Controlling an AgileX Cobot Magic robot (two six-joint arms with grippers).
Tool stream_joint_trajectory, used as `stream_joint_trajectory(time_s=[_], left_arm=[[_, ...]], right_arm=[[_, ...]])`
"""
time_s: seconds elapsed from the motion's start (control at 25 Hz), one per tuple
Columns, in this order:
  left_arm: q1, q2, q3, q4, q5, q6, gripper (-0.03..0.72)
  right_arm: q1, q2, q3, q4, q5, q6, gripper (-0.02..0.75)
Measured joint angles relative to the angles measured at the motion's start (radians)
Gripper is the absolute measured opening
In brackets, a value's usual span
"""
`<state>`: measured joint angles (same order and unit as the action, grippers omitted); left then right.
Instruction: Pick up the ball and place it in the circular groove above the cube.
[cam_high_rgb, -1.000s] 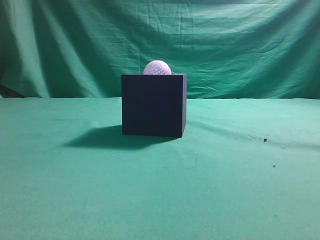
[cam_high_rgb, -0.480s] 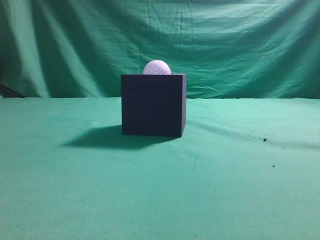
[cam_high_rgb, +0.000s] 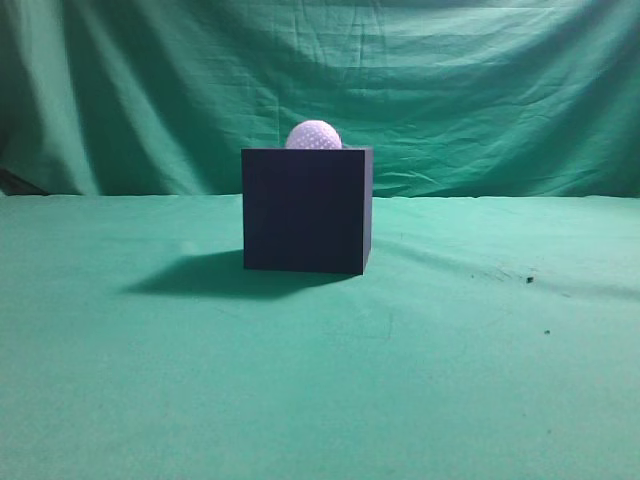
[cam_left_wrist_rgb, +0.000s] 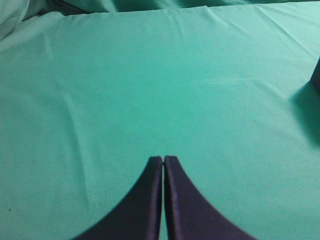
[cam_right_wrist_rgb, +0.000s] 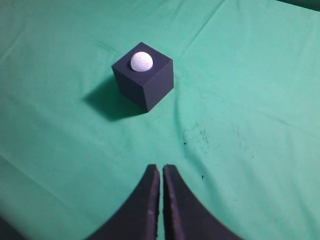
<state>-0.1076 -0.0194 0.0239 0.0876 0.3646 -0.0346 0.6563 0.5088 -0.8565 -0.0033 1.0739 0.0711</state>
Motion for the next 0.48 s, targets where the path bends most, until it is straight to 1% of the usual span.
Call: stream_joint_trajectory(time_s=[0.12,0.24,0.48], left_arm=[[0.000,0.000,0.000,0.000,0.000,0.000,0.000],[0.000,0.000,0.000,0.000,0.000,0.000,0.000],[0.000,0.000,0.000,0.000,0.000,0.000,0.000]], right_arm=[[-0.002,-0.005,0.065,-0.019,-0.083,-0.007,0.000],[-0.048,-0.040,0.151,-0.023,-0.232,-0.008,0.000],[-0.255,-0.186,0.383,-0.037,-0.529,-0.016,0.000]])
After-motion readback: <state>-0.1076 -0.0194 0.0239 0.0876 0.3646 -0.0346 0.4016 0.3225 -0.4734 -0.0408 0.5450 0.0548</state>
